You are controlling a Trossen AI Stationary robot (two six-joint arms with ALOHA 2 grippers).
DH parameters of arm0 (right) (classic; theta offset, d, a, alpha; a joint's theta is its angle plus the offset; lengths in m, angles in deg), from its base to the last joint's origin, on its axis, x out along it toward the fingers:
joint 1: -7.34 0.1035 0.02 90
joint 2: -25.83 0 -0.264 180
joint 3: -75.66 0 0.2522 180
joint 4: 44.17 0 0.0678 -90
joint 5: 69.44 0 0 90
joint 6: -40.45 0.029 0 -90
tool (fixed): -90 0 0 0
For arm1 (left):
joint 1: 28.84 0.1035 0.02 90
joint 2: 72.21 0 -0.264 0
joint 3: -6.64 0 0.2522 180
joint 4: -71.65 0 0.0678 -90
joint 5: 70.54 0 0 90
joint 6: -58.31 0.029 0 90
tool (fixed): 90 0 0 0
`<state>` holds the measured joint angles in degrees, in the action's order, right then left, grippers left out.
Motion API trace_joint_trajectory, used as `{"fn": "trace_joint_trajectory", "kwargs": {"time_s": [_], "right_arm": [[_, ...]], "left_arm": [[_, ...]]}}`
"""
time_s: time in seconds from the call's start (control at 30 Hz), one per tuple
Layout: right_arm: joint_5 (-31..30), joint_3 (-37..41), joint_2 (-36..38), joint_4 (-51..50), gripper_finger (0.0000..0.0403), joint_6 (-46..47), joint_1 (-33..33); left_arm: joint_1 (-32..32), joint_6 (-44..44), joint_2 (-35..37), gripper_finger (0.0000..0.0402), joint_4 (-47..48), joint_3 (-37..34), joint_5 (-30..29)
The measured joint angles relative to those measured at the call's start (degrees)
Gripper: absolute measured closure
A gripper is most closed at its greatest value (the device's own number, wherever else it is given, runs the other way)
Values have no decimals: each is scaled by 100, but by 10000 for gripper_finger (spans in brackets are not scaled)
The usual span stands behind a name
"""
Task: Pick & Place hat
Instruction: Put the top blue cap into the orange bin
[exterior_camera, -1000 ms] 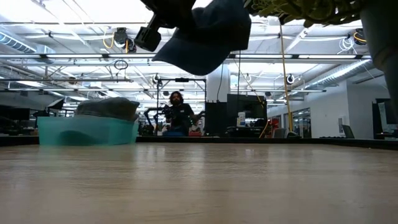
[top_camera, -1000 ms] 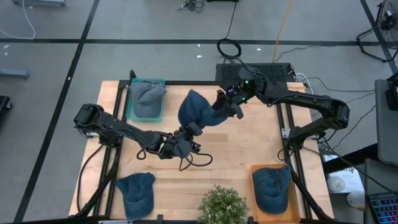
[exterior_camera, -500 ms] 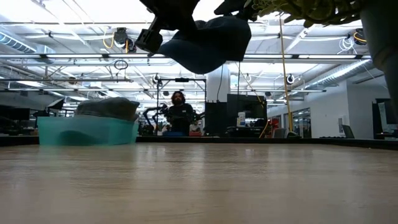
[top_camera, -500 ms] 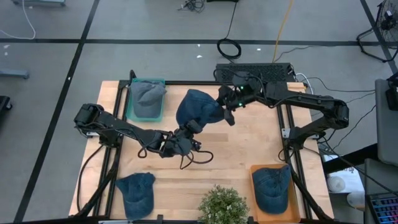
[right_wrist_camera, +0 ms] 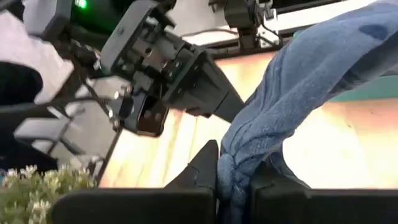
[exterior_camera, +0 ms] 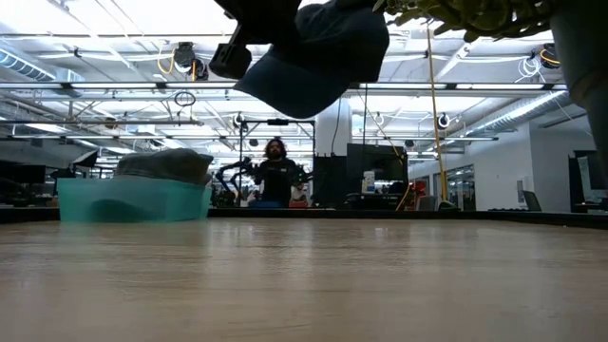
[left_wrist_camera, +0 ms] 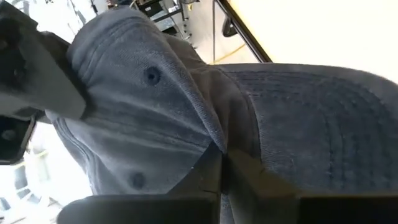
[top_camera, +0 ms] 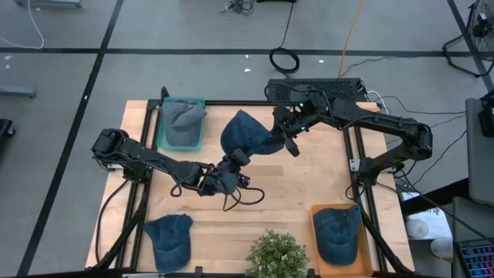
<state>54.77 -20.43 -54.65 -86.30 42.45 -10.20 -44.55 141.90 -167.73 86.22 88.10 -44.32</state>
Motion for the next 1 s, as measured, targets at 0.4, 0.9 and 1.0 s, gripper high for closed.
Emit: {"fn": "trace_joint_trajectory", "kwargs": {"time_s": [0.4, 0.9, 1.0], "right_arm": [[-1121, -504, 29, -1239, 399, -820, 124], [-2214, -1488, 11, -2428, 401, -879, 163], [-2209, -1879, 19, -3029, 402, -984, 270]], "left_arm": [[77, -2884, 14, 321, -237, 6, 555], [1272, -7052, 1491, 203, 2377, 15, 3904], [1623, -7181, 1812, 208, 2756, 17, 4552]]}}
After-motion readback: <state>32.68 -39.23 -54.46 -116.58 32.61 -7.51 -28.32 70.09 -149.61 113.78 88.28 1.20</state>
